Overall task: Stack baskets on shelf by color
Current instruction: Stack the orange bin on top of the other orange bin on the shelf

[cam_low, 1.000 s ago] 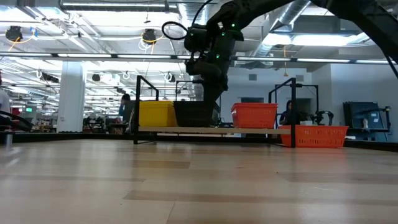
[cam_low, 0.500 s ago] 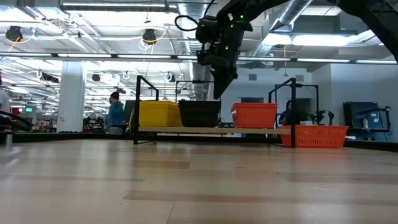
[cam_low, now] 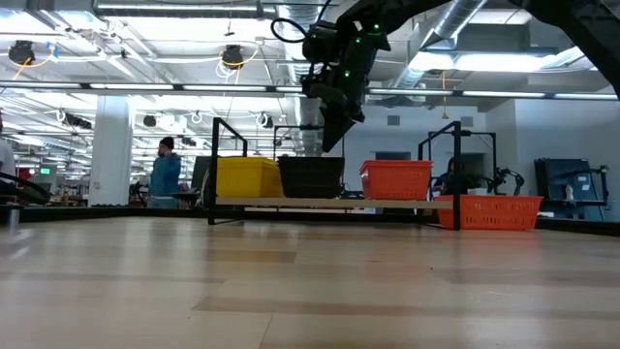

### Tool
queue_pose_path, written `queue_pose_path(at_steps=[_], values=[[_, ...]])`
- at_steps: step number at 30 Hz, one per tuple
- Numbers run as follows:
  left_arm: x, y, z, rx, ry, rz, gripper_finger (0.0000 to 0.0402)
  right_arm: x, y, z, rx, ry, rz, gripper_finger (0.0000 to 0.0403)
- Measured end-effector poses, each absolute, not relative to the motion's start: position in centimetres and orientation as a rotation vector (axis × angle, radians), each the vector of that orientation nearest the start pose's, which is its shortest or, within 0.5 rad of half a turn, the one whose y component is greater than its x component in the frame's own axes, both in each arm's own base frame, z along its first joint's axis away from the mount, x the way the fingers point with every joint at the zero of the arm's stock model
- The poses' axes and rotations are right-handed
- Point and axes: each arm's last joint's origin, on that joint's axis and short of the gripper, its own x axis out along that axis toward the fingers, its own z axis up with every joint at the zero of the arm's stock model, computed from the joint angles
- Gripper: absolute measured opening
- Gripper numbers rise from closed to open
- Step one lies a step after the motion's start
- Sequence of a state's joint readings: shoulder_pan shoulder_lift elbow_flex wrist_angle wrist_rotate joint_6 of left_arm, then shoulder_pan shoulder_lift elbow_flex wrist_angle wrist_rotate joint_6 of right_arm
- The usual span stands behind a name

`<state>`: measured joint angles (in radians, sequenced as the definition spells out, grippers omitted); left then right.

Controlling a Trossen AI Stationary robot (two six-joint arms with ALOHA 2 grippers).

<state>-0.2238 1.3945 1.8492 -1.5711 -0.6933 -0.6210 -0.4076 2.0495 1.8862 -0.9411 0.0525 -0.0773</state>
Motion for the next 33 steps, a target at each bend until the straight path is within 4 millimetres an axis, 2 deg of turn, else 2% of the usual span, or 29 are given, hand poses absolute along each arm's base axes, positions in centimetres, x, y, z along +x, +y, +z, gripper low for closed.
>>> queue_pose_path(at_steps=[10, 17, 25, 33], values=[[20.59, -2.79, 44.40, -0.081, 0.815, 0.709, 0.0174, 39.59, -17.99, 26.99, 0.216, 1.113, -0.446, 0.0000], [20.59, -2.79, 44.40, -0.092, 0.811, 0.714, 0.0174, 39.59, -18.15, 27.01, 0.322, 1.078, -0.313, 0.0000], [20.59, -2.79, 44.41, -0.095, 0.809, 0.716, 0.0174, 39.78, -17.86, 27.05, 0.338, 1.065, -0.263, 0.0000], [20.59, -2.79, 44.41, -0.095, 0.809, 0.716, 0.0174, 39.71, -18.15, 27.04, 0.315, 1.071, -0.373, 0.0000]])
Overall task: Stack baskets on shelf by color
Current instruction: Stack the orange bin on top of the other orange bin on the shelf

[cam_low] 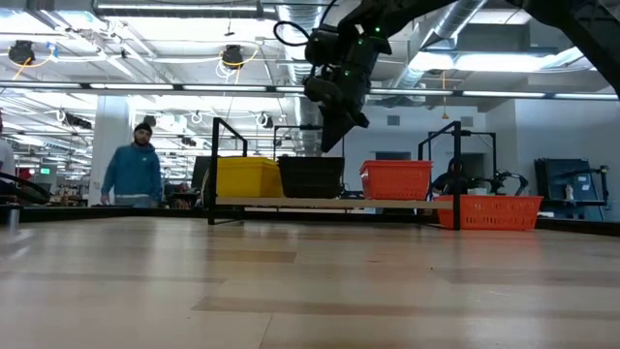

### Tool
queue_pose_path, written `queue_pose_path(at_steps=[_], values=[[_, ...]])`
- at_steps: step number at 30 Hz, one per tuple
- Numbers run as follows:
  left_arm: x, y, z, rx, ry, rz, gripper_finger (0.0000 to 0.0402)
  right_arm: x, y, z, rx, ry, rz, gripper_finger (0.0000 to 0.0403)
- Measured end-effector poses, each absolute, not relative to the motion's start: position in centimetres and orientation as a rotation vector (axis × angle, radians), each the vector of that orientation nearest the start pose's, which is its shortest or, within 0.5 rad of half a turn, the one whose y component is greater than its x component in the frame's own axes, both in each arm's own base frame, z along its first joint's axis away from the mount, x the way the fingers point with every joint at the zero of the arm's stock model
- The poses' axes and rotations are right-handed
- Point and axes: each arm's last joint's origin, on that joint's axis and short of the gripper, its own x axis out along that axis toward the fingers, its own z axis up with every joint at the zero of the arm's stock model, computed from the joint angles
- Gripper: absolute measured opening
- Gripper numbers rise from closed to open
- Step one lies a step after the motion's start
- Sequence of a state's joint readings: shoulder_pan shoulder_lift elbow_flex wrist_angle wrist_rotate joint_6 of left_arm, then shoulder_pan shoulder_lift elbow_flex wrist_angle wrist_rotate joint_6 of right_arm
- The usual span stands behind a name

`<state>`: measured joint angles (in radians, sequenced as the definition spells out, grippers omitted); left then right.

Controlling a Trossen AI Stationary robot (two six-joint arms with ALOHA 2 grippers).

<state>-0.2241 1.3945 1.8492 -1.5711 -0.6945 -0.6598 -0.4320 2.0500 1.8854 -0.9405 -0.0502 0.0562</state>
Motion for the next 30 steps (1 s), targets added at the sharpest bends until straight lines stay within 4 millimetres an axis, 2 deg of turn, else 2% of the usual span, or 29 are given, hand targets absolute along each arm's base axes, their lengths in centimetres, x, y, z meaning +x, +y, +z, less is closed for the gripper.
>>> queue_pose_path(at_steps=[4, 10, 17, 22, 30], values=[[20.6, -2.8, 44.4, -0.095, 0.809, 0.716, 0.0174, 39.7, -18.1, 26.9, 0.325, 1.068, -0.366, 0.0000], [20.6, -2.8, 44.4, -0.095, 0.809, 0.716, 0.0174, 40.5, -17.5, 25.2, 0.446, 0.987, -0.177, 0.0000], [20.6, -2.8, 44.4, -0.098, 0.809, 0.717, 0.0174, 39.9, -17.3, 23.5, 0.399, 1.072, -0.269, 0.0000], [20.6, -2.8, 44.4, -0.098, 0.810, 0.716, 0.0174, 39.1, -18.0, 23.2, 0.333, 1.150, -0.397, 0.0000], [20.6, -2.8, 44.4, -0.098, 0.810, 0.716, 0.0174, 38.8, -18.3, 23.2, 0.316, 1.161, -0.427, 0.0000]])
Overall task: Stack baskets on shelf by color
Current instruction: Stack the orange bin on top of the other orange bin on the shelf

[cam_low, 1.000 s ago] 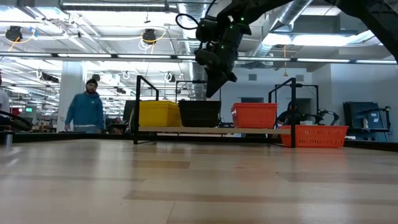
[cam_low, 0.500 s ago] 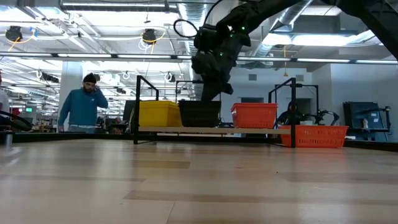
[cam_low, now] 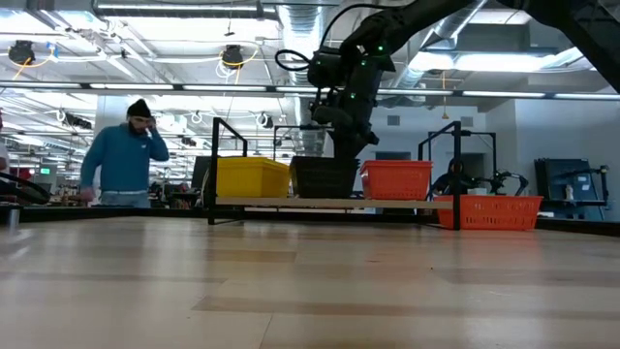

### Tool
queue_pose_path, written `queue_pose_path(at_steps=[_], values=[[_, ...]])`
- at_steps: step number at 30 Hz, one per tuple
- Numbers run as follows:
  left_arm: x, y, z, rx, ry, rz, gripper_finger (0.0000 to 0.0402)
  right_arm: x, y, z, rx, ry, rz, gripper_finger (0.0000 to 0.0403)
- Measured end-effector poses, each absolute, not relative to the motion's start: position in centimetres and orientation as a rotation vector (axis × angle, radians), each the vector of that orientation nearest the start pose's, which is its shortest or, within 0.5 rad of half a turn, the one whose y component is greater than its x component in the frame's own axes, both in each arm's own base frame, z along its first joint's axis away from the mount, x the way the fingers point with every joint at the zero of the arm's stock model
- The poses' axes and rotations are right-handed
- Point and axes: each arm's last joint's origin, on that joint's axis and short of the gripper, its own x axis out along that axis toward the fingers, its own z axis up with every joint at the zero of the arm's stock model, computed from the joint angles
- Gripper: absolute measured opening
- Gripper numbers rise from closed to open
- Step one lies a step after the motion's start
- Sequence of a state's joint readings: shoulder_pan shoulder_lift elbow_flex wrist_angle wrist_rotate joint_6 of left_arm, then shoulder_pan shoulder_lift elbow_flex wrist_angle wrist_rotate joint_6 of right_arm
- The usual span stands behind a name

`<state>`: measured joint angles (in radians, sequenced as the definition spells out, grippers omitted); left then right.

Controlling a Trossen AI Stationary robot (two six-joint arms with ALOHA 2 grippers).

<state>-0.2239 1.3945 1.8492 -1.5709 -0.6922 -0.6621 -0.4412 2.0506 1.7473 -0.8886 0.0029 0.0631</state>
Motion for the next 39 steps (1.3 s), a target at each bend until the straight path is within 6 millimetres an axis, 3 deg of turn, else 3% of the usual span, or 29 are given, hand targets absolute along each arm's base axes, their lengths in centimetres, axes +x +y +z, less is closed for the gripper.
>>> queue_pose_path(at_steps=[14, 26, 39], values=[[20.6, -2.8, 44.4, -0.099, 0.810, 0.715, 0.0174, 40.3, -19.0, 24.1, 0.281, 0.973, -0.460, 0.0000], [20.6, -2.8, 44.4, -0.110, 0.807, 0.718, 0.0174, 39.1, -21.0, 24.0, 0.270, 0.995, -0.672, 0.0000], [20.6, -2.8, 44.4, -0.114, 0.805, 0.720, 0.0174, 37.4, -22.4, 23.6, 0.272, 1.077, -0.760, 0.0000]])
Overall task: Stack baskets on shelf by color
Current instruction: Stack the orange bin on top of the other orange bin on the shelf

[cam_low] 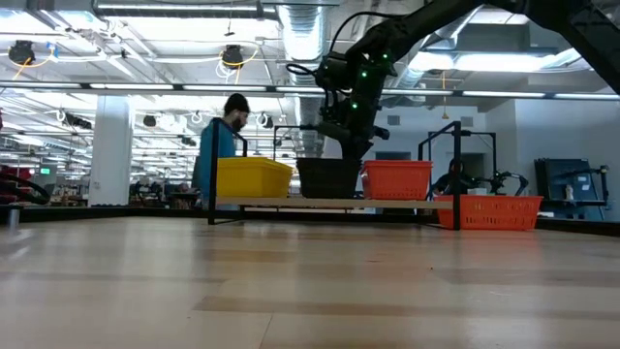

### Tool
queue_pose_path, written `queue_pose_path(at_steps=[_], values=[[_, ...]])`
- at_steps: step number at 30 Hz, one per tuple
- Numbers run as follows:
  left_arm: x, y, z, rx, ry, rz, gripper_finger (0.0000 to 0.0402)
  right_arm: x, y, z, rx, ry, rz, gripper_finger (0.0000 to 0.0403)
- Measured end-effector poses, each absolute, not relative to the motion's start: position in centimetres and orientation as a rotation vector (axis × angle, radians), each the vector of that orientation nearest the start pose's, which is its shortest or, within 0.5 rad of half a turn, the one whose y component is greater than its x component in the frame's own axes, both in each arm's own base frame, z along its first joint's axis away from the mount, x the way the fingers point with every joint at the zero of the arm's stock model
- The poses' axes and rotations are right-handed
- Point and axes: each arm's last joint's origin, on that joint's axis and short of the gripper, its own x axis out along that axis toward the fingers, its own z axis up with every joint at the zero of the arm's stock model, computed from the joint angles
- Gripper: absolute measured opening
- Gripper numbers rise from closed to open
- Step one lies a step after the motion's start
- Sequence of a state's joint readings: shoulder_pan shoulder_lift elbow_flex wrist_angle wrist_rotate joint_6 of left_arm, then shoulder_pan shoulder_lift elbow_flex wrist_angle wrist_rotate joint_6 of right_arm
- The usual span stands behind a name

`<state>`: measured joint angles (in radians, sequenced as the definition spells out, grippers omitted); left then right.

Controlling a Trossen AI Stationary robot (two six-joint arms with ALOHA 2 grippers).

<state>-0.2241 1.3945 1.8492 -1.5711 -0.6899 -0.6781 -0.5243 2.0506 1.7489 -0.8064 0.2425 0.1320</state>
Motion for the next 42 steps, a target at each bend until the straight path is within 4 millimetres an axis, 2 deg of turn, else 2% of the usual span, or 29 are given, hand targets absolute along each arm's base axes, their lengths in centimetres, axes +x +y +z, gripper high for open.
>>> queue_pose_path(at_steps=[6, 11, 18, 23, 25, 31, 33, 35, 39, 42], values=[[20.6, -2.8, 44.4, -0.113, 0.804, 0.722, 0.0174, 37.5, -22.4, 23.7, 0.268, 1.076, -0.757, 0.0000], [20.6, -2.8, 44.4, -0.113, 0.804, 0.722, 0.0174, 38.4, -20.7, 24.7, 0.239, 1.022, -0.711, 0.0000], [20.6, -2.8, 44.4, -0.112, 0.804, 0.722, 0.0174, 40.9, -18.2, 27.7, 0.191, 0.839, -0.529, 0.0000], [20.6, -2.8, 44.4, -0.112, 0.805, 0.722, 0.0174, 42.5, -17.1, 28.8, 0.271, 0.659, -0.173, 0.0000], [20.6, -2.8, 44.4, -0.111, 0.805, 0.721, 0.0174, 43.0, -16.8, 29.0, 0.295, 0.616, -0.139, 0.0000], [20.6, -2.8, 44.4, -0.111, 0.804, 0.722, 0.0174, 42.8, -16.4, 29.2, 0.290, 0.633, -0.127, 0.0000], [20.7, -2.8, 44.2, -0.088, 0.807, 0.734, 0.0174, 42.0, -15.4, 30.9, 0.251, 0.616, -0.108, 0.0000], [20.9, -2.6, 43.5, -0.021, 0.822, 0.763, 0.0174, 40.6, -14.0, 34.3, 0.195, 0.548, -0.110, 0.0000], [21.7, -1.8, 41.7, 0.052, 0.863, 0.826, 0.0172, 35.8, -10.5, 41.0, 0.086, 0.461, -0.160, 0.0000], [23.5, -0.9, 39.7, 0.069, 0.877, 0.804, 0.0150, 31.5, -7.3, 45.2, 0.020, 0.380, -0.194, 0.0001]])
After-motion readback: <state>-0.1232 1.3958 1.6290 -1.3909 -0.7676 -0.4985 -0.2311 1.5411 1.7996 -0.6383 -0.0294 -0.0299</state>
